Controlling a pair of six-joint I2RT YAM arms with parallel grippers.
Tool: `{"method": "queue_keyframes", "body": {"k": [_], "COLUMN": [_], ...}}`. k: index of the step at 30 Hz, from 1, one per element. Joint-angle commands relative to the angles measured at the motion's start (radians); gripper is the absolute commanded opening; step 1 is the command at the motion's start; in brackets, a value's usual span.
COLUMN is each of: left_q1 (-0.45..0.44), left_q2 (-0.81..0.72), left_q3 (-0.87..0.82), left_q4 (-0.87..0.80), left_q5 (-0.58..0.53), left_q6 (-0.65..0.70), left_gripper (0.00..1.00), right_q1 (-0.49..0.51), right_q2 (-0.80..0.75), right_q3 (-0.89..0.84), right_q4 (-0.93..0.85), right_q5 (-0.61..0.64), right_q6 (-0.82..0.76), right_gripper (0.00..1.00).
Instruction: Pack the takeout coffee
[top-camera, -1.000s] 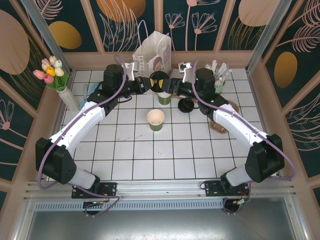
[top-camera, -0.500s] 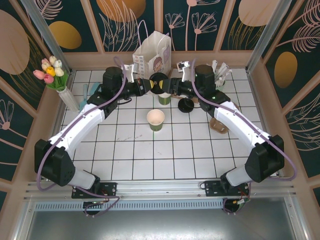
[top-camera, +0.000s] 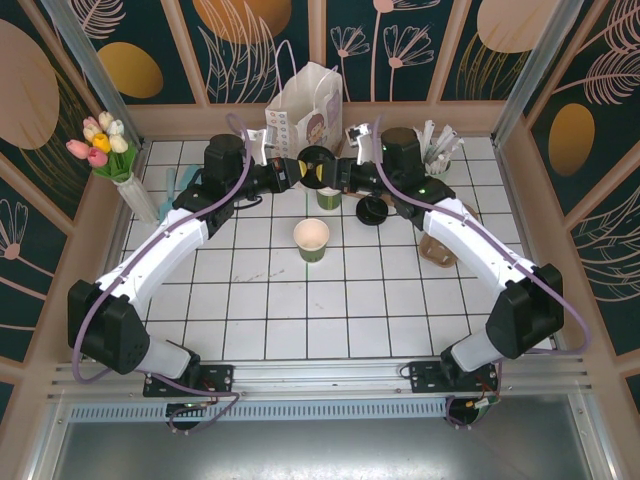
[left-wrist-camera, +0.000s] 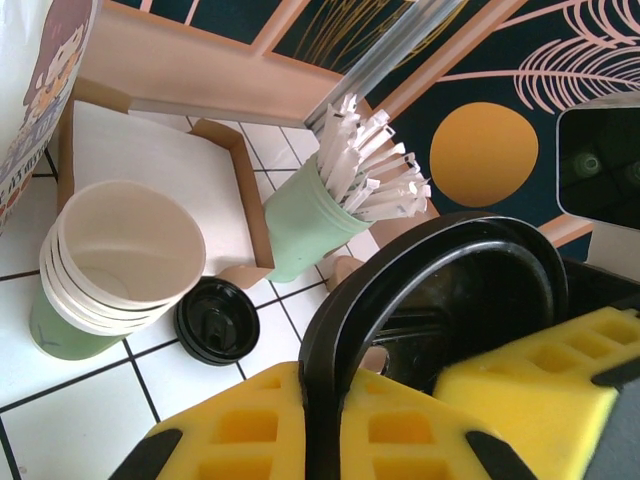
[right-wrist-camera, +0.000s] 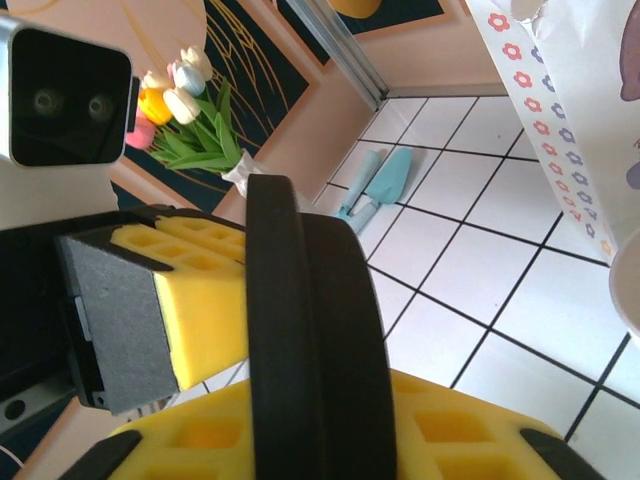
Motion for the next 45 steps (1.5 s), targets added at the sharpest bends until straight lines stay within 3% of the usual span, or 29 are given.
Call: {"method": "queue_keyframes", "body": {"k": [1,7,13,16,18,21,27,30,32,41,45], "left_q1": [-0.007,-0.007,-0.006,-0.006,-0.003,-0.001,0.005,0.008,0.008,0.008,0.008], "left_q2": [-0.031,-0.073,-0.199,-0.29,-0.311,-0.303,-0.359,-0.349,-0.336,-0.331,-0.353], "left_q3": [-0.011,-0.022,-0.099,-0.148,-0.146,-0.112,-0.142,-0.068,-0.024,-0.014,-0.051], "left_q4": [0.033,0.01,0.025,0.044,0.021,-0.045,-0.019,-0.171,-0.232,-0.265,-0.226], "left_q5": [0.034,0.065,0.108,0.026,-0.055,-0.157,-0.288,-0.497,-0.563,-0.693,-0.666], "left_q6": [0.025,0.076,0.174,0.185,0.173,0.128,0.047,-0.034,-0.055,-0.11,-0.103], "left_gripper": [0.1,0.25,0.65,0.89,0.98,0.99,0.99,0.99,0.99,0.99,0.99], "right_q1": [0.011,0.011,0.011,0.011,0.011,0.03,0.112,0.143,0.152,0.208,0.242], "right_q2": [-0.004,-0.022,-0.064,-0.091,-0.111,-0.143,-0.158,-0.165,-0.165,-0.129,-0.11], "right_q3": [0.035,0.046,0.043,0.032,0.013,-0.023,-0.033,-0.049,-0.047,-0.077,-0.083], "right_q4": [-0.009,-0.032,-0.033,-0.024,-0.002,0.057,0.13,0.193,0.209,0.247,0.255], "right_q5": [0.015,0.144,0.237,0.272,0.258,0.252,0.518,0.567,0.565,0.598,0.636], "right_q6": [-0.038,-0.109,-0.221,-0.306,-0.376,-0.477,-0.71,-0.811,-0.857,-1.187,-1.325], "right_gripper": [0.23,0.13,0.1,0.1,0.09,0.08,0.05,0.04,0.04,0.02,0.03]}}
